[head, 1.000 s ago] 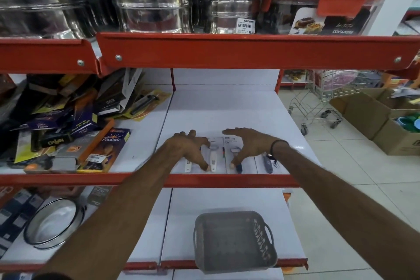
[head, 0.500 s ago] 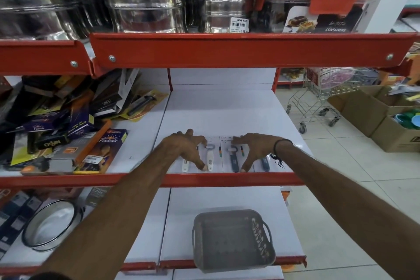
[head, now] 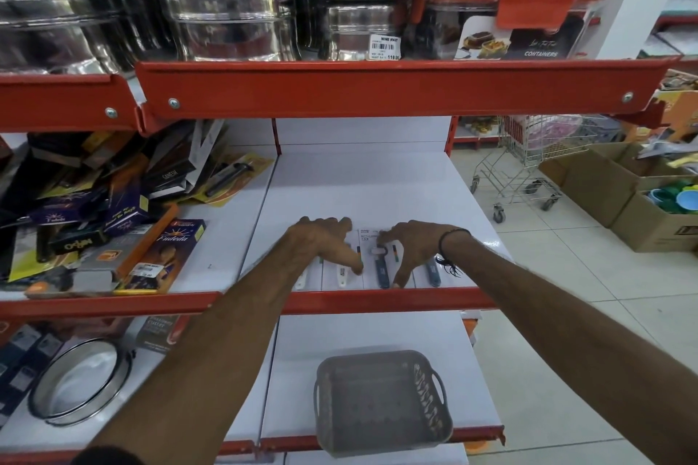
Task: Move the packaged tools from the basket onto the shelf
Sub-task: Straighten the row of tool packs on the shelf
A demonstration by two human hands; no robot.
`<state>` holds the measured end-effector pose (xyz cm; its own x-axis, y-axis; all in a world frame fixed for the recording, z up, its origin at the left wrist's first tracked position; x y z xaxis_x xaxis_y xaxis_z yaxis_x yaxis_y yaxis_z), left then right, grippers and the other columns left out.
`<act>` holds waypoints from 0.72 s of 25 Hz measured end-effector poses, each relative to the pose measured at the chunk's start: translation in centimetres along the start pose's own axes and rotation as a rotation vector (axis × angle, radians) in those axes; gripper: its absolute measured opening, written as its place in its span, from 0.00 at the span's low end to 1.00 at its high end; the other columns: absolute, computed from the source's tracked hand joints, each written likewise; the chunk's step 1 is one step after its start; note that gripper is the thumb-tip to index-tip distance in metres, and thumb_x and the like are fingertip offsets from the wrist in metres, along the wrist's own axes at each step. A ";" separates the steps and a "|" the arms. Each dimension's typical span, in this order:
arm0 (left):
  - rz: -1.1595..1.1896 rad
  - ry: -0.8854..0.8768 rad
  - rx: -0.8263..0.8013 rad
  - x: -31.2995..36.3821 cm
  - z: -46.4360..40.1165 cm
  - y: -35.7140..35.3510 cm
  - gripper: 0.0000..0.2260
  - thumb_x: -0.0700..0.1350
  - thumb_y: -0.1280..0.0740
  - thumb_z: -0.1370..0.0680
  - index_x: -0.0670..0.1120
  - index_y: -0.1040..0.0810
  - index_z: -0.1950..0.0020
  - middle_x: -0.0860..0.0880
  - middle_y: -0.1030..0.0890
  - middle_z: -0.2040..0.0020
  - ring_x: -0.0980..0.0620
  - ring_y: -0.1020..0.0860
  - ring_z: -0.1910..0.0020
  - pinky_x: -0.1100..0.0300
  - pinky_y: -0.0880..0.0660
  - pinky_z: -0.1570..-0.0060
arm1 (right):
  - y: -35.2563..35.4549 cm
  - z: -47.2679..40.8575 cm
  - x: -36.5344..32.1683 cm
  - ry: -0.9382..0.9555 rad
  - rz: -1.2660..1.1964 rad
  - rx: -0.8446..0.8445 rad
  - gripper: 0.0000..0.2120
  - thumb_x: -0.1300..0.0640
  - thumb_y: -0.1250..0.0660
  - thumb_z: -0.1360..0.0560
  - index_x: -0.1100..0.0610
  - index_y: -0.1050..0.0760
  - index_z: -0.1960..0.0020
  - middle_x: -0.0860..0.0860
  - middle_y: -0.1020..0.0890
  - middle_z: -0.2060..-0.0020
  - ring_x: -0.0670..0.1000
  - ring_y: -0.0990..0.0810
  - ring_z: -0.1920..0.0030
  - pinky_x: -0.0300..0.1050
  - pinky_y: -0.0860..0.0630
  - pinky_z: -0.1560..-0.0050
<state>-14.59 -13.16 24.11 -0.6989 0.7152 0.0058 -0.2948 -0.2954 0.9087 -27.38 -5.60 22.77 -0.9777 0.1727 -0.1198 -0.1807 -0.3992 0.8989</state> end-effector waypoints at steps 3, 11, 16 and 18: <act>-0.052 -0.015 -0.006 0.5 -0.1 -0.5 0.45 0.75 0.34 0.34 0.64 0.47 0.22 0.44 0.37 0.22 0.40 0.34 0.26 0.42 0.37 0.28 | 0.1 -0.3 -0.1 -0.013 0.000 -0.004 0.49 0.39 0.20 0.39 0.50 0.37 0.24 0.50 0.33 0.26 0.55 0.34 0.27 0.53 0.35 0.28; -0.153 -0.010 0.013 0.5 -0.3 -1.8 0.46 0.79 0.37 0.37 0.66 0.47 0.23 0.42 0.41 0.22 0.38 0.40 0.24 0.41 0.41 0.26 | 0.0 -0.2 0.1 -0.023 -0.006 0.007 0.50 0.39 0.20 0.39 0.50 0.38 0.24 0.51 0.35 0.25 0.55 0.35 0.26 0.55 0.37 0.26; -0.132 -0.014 0.024 0.6 0.0 -1.7 0.45 0.77 0.35 0.36 0.65 0.45 0.23 0.42 0.41 0.22 0.38 0.41 0.23 0.40 0.44 0.25 | -0.1 0.1 0.2 -0.011 -0.030 0.002 0.51 0.38 0.21 0.38 0.50 0.40 0.23 0.51 0.37 0.23 0.55 0.38 0.25 0.55 0.39 0.25; -0.132 -0.018 0.022 0.9 0.1 -1.5 0.44 0.75 0.34 0.35 0.64 0.45 0.22 0.41 0.42 0.21 0.38 0.43 0.22 0.40 0.48 0.23 | 0.2 0.9 1.2 -0.024 -0.104 0.035 0.53 0.38 0.21 0.38 0.48 0.43 0.22 0.51 0.40 0.22 0.55 0.41 0.23 0.56 0.44 0.24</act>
<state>-14.70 -12.02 22.81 -0.6432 0.7582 -0.1067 -0.3688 -0.1847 0.9110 -28.46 -4.71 23.21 -0.9508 0.2336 -0.2034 -0.2768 -0.3464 0.8963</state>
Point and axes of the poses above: each hand's wrist, its own z-axis away from the middle knuckle, its own y-axis out of the back of the hand, x = y × z, the point moved 8 cm from there along -z, towards the middle knuckle
